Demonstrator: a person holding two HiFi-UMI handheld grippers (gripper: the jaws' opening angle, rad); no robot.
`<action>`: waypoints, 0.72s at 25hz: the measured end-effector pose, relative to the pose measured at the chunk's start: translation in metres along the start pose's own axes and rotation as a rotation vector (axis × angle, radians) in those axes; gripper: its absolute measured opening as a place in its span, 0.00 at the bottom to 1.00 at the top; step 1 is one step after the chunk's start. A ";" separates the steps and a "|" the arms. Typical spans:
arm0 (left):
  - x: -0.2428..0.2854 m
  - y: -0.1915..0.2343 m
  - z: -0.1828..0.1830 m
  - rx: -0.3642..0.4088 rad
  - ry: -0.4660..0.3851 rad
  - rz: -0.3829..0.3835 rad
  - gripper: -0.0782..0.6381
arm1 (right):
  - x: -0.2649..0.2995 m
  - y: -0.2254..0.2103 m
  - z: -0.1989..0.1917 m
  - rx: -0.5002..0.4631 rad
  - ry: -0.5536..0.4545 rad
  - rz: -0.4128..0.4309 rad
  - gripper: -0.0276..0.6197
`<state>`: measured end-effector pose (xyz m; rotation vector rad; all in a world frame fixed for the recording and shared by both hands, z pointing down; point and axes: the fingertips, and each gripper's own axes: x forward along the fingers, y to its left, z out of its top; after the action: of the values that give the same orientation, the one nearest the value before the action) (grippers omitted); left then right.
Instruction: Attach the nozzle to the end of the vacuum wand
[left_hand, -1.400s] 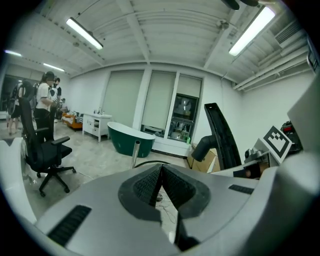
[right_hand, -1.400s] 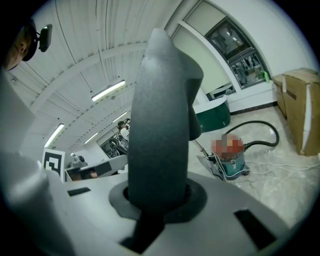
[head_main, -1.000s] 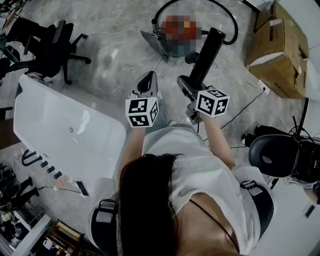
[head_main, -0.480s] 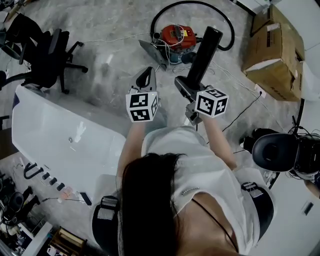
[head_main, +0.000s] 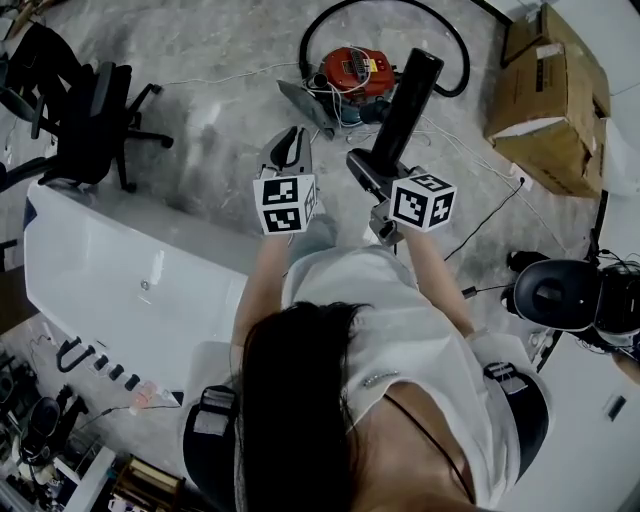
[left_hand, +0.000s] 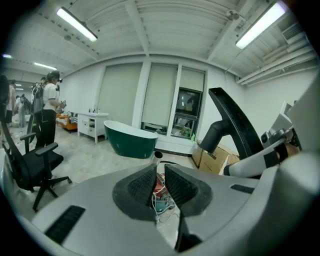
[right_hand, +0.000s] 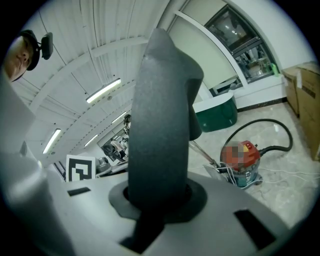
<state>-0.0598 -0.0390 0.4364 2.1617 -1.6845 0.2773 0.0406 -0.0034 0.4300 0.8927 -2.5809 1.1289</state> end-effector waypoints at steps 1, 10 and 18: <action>0.005 0.003 -0.001 -0.002 0.007 -0.008 0.17 | 0.004 -0.001 0.002 0.001 0.001 -0.002 0.12; 0.041 0.017 0.001 0.060 0.043 -0.088 0.27 | 0.034 -0.010 0.023 0.022 -0.017 -0.019 0.12; 0.070 0.025 -0.004 0.164 0.096 -0.150 0.39 | 0.050 -0.012 0.037 0.018 -0.027 -0.026 0.12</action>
<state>-0.0652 -0.1042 0.4711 2.3386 -1.4845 0.4839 0.0103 -0.0584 0.4309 0.9484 -2.5765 1.1434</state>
